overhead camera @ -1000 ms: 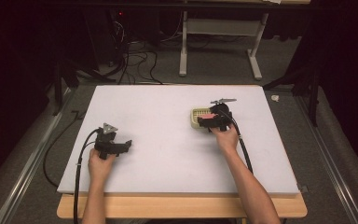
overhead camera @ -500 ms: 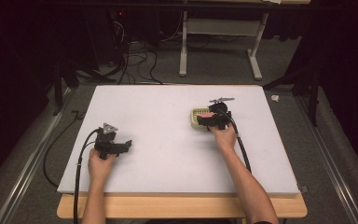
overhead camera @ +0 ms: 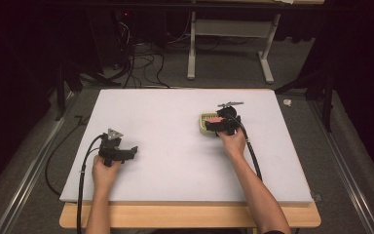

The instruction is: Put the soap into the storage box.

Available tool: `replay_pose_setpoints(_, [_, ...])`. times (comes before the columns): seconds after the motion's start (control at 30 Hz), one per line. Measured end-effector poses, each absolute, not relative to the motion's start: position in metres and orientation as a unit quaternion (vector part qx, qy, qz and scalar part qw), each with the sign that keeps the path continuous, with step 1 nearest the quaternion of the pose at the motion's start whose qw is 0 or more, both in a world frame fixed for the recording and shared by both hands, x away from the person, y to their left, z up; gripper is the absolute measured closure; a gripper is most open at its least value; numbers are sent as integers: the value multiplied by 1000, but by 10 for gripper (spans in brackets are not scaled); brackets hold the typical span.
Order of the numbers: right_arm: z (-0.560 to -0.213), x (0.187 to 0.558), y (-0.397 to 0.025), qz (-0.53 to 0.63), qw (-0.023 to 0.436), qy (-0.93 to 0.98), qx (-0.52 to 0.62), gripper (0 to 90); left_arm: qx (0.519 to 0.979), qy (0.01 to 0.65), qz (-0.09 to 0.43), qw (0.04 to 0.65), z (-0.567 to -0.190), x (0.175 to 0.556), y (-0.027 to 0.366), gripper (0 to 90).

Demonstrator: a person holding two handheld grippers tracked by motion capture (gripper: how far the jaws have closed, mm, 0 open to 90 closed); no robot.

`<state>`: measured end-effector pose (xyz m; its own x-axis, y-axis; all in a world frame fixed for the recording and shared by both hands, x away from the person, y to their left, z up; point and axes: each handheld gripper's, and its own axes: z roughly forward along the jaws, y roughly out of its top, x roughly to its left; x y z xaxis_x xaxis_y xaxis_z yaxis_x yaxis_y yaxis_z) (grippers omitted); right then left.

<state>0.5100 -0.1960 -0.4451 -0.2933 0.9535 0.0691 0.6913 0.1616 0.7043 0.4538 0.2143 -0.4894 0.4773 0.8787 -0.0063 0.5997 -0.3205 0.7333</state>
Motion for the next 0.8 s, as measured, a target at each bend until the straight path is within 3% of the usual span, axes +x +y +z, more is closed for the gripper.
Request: replay_pose_setpoints(0.8, [-445, 507, -198, 336, 202, 733, 556, 121, 787, 470, 202, 345, -489, 454, 214, 155])
